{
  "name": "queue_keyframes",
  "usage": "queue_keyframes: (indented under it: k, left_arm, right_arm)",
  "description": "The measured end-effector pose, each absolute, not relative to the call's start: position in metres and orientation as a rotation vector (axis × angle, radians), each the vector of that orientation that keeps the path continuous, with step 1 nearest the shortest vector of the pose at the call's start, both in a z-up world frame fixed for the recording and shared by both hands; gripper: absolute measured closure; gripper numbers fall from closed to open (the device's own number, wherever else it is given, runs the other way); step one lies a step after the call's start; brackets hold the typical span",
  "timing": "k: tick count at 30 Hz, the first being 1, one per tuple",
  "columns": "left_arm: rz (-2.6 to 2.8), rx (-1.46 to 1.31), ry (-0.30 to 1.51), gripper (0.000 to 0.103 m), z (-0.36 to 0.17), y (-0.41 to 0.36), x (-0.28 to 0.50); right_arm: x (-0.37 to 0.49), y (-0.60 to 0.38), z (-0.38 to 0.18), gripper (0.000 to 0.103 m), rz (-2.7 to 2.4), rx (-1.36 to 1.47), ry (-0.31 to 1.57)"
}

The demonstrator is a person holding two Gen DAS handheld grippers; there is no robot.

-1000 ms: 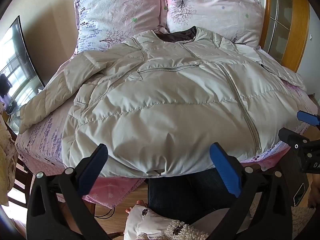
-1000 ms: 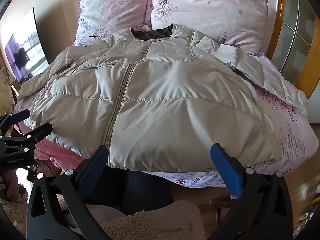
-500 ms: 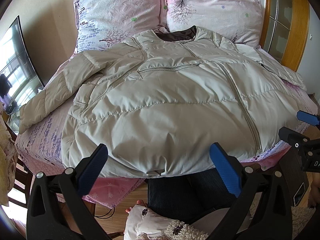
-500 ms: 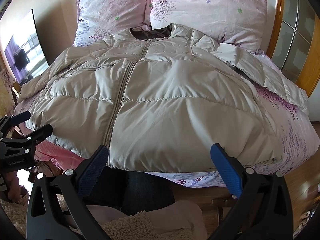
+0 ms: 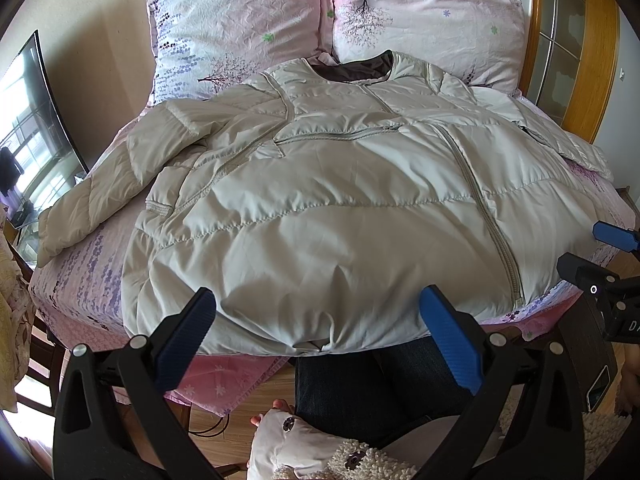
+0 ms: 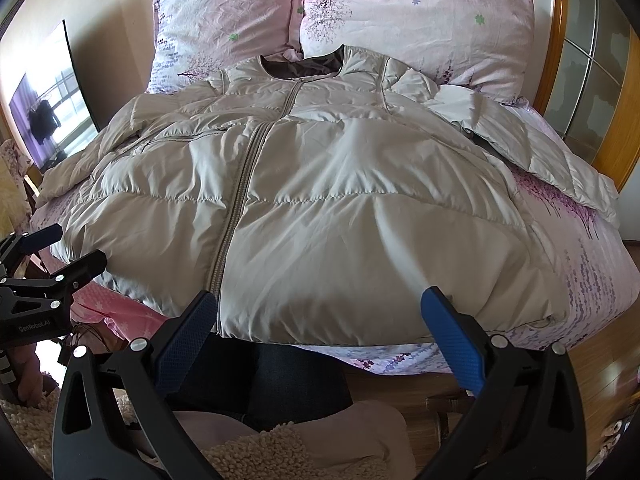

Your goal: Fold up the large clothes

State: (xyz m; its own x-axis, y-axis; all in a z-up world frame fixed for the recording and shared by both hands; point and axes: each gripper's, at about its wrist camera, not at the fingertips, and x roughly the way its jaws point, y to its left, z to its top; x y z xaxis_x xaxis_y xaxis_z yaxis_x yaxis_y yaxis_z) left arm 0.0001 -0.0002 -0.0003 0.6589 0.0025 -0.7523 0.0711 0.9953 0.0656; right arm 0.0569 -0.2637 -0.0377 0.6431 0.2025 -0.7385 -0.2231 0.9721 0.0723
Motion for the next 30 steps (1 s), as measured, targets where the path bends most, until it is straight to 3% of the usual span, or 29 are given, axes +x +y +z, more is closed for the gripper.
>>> queue_keyframes:
  k: [30]
  left_arm:
    - [-0.037, 0.084, 0.858, 0.002, -0.0049, -0.0011, -0.0016]
  right_arm:
    - [0.0576, -0.2637, -0.0377, 0.001, 0.247, -0.01, 0.834]
